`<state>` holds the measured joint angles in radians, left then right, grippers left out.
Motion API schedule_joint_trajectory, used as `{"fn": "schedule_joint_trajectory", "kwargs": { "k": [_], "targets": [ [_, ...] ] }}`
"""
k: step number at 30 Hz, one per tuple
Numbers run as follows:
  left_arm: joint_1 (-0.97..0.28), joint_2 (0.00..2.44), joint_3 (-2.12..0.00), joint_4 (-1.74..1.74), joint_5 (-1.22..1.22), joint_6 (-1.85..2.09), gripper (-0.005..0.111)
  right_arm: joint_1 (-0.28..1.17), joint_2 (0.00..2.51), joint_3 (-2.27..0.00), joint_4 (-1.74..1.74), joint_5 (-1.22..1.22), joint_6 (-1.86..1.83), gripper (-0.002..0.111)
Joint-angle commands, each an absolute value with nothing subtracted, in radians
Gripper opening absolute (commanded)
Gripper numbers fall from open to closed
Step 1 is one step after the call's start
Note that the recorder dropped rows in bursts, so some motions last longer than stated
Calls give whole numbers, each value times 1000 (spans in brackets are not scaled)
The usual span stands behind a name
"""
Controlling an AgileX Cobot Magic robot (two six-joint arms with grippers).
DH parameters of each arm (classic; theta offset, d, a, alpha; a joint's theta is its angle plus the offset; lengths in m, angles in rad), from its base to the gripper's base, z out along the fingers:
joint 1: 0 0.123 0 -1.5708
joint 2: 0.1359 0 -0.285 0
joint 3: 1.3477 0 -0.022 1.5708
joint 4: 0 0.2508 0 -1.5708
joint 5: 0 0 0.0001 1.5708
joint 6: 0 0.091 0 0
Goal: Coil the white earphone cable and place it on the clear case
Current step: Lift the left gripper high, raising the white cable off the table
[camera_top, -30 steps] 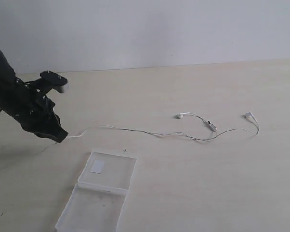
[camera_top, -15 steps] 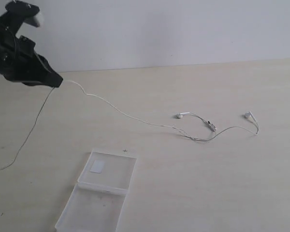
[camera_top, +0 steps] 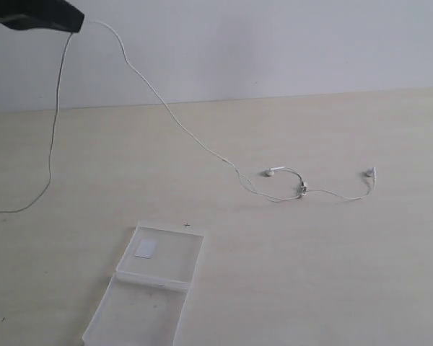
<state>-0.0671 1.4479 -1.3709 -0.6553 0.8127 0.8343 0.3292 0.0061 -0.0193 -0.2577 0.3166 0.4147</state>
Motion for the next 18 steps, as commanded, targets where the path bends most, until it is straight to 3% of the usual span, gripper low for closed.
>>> {"fn": "schedule_joint_trajectory", "kwargs": {
  "k": [1, 18],
  "targets": [
    [-71, 1401, -1451, -671, 845, 805, 0, 323, 0, -17, -260, 309, 412, 0],
    [-71, 1370, -1716, -713, 888, 725, 0, 323, 0, -17, -262, 309, 412, 0]
  ]
}}
